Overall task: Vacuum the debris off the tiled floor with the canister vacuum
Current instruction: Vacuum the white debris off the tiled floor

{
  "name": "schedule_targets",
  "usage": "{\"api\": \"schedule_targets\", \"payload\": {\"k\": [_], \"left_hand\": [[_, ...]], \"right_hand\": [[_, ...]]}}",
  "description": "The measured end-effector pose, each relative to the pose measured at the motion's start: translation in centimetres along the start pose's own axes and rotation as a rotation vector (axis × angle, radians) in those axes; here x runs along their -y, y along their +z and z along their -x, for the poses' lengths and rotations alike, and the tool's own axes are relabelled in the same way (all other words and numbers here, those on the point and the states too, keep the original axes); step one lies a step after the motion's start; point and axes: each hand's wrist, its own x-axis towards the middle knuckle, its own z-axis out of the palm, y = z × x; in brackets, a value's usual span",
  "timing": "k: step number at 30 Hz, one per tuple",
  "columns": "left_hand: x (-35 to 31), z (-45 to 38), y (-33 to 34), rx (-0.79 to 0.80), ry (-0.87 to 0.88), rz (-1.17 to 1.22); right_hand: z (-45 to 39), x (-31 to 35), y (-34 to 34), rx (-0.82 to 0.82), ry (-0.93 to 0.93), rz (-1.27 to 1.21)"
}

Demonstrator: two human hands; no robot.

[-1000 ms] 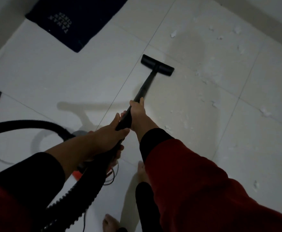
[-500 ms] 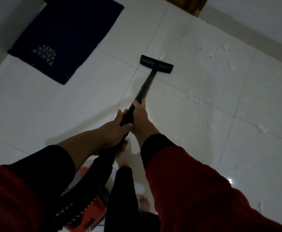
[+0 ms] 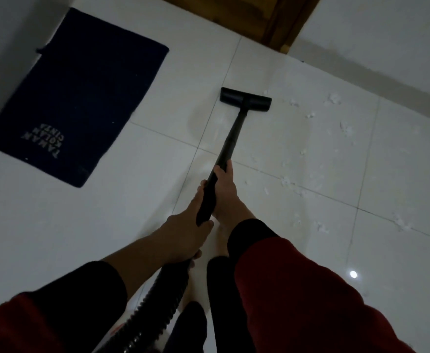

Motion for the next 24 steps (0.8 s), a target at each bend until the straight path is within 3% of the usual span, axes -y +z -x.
{"api": "schedule_targets", "payload": {"k": [15,18,24], "left_hand": [[-12.9,-10.9,-4.4,0.06,0.096,0.004],[-15.2,-11.9,-5.4,0.109,0.125,0.049],[-18.1,-14.6,-5.0,0.055,0.076,0.173]], "right_hand": [[-10.5,14.9,4.1,-0.018,-0.042,0.082],[-12.5,17.7,4.7,-0.027,-0.015,0.084],[-14.9,21.5,4.8,-0.063,-0.046,0.078]]}}
